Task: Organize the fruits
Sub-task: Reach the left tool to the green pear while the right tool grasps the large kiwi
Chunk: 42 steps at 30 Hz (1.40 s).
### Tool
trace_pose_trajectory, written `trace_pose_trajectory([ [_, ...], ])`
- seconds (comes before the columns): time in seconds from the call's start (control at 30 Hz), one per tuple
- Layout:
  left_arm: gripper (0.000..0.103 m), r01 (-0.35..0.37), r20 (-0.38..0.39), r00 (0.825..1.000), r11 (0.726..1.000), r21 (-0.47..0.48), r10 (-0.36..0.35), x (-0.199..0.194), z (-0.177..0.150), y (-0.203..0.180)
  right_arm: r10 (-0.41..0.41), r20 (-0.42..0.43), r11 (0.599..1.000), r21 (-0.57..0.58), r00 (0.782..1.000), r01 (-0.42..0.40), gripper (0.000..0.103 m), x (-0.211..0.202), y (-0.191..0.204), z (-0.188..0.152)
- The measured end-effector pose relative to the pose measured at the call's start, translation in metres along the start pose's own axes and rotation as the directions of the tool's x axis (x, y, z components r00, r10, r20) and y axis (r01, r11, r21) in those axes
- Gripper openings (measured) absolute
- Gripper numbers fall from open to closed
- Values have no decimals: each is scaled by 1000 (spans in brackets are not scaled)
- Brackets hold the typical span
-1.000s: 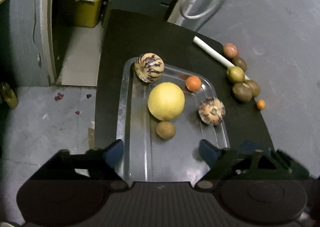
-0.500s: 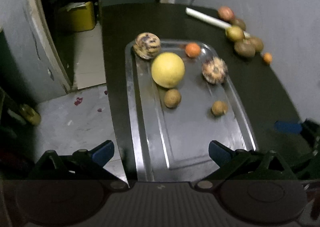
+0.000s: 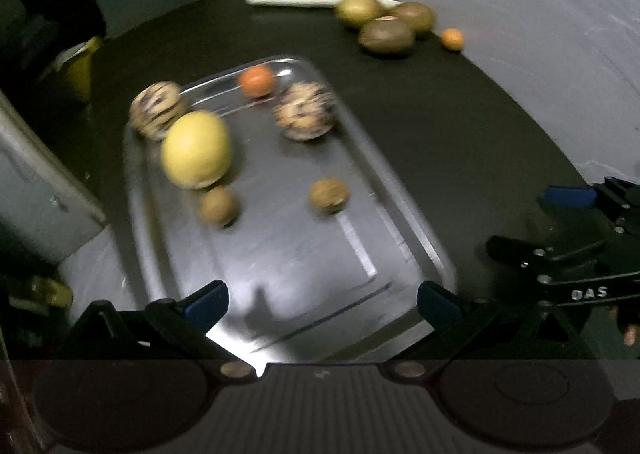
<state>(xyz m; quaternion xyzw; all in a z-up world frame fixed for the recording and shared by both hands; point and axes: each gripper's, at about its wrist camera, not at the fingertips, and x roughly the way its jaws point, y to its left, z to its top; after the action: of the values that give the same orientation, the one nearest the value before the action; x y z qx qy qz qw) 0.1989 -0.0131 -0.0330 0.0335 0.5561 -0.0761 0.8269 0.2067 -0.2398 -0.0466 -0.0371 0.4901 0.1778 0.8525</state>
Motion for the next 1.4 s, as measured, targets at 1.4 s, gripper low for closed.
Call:
trace_pose_trajectory([
  [1.4,101,163,137,973,973,163,-186,169,279,3,-15,242,996,-84,970,37,90,164,-19,172],
])
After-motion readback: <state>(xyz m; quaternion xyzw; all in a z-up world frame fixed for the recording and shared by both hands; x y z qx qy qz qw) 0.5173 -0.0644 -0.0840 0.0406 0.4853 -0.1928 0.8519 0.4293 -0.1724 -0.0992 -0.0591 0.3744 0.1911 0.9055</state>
